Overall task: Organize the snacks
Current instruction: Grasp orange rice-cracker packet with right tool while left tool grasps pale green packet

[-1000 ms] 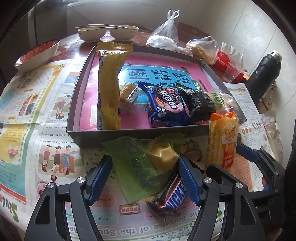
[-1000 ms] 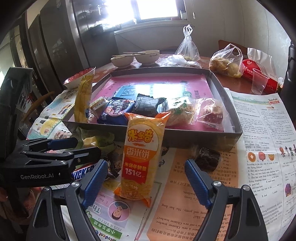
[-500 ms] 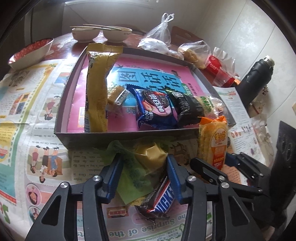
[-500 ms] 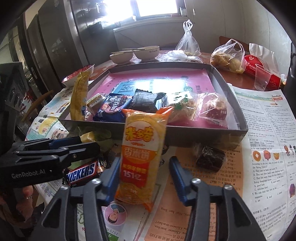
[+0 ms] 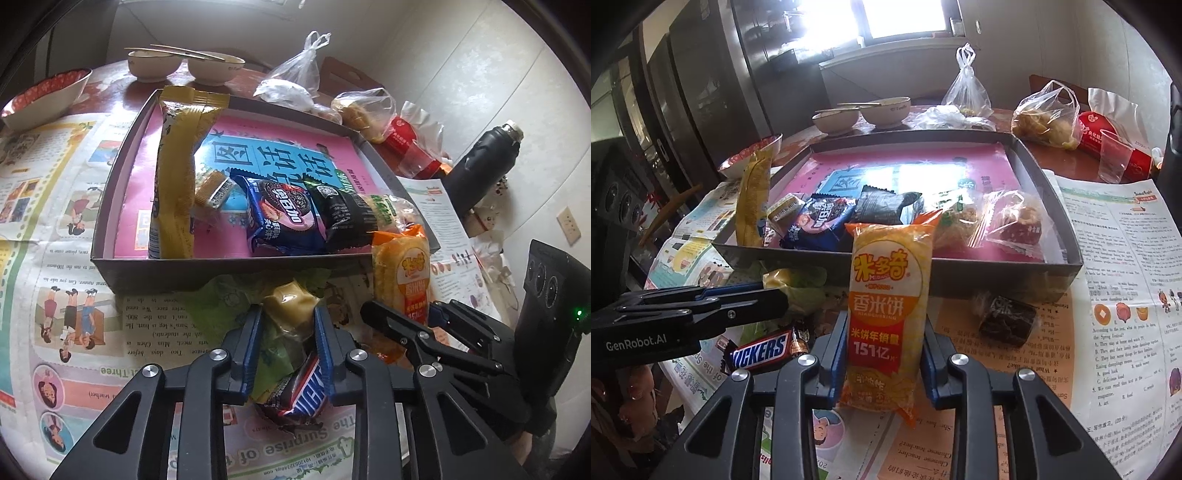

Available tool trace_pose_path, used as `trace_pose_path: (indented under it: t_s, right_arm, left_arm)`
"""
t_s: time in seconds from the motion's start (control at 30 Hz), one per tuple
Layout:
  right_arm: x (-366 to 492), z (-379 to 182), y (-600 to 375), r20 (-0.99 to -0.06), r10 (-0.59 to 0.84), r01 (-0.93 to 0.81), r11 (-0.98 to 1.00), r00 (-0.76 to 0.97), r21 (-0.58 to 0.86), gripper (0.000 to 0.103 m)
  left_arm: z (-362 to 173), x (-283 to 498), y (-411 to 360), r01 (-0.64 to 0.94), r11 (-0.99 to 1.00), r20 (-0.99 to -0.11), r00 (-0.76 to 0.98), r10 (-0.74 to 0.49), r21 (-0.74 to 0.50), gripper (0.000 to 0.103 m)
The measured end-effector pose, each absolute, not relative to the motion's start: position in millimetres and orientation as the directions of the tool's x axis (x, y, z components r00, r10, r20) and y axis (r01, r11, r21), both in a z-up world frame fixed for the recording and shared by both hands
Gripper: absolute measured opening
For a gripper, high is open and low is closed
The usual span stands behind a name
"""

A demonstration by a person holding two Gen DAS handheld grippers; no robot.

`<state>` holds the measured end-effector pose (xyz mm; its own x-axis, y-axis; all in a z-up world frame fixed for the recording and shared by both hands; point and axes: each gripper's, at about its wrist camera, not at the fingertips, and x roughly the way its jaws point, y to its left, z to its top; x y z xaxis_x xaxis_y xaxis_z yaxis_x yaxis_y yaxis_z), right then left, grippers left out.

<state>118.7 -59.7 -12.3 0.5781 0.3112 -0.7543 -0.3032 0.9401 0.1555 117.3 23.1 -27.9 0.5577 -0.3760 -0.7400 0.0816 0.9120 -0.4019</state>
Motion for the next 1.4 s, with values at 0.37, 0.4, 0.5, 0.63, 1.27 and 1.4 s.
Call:
trace_pose_path:
  t_s: [0.37, 0.4, 0.5, 0.63, 1.27, 1.4]
  right_arm:
    - [115, -6, -59, -0.743, 0.318, -0.313, 0.937, 0.588, 0.153, 0.033]
    - [115, -7, -59, -0.745, 0.317, -0.313, 0.938, 0.587, 0.152, 0.033]
    - [114, -6, -58, -0.745, 0.317, -0.314, 0.937, 0.587, 0.152, 0.033]
    - [114, -6, -58, -0.741, 0.319, -0.314, 0.937, 0.59, 0.153, 0.033]
    - [115, -6, -62, -0.741, 0.329, -0.306, 0.936, 0.586, 0.173, 0.033]
    - [115, -6, -63, -0.74, 0.329, -0.303, 0.937, 0.587, 0.176, 0.033]
  left_arm:
    - [-13, 104, 29, 0.1, 0.922, -0.721, 0.594, -0.357, -0.374, 0.0]
    - [-14, 106, 32, 0.091, 0.925, -0.726, 0.593, -0.349, -0.37, 0.0]
    - [-16, 107, 39, 0.075, 0.917, -0.726, 0.587, -0.359, -0.392, 0.001]
    - [-17, 107, 44, 0.056, 0.904, -0.724, 0.579, -0.375, -0.423, 0.014]
    - [-26, 122, 8, 0.174, 0.976, -0.805, 0.556, -0.207, -0.131, 0.067]
    - [-31, 126, 10, 0.161, 0.974, -0.808, 0.546, -0.222, -0.158, 0.067]
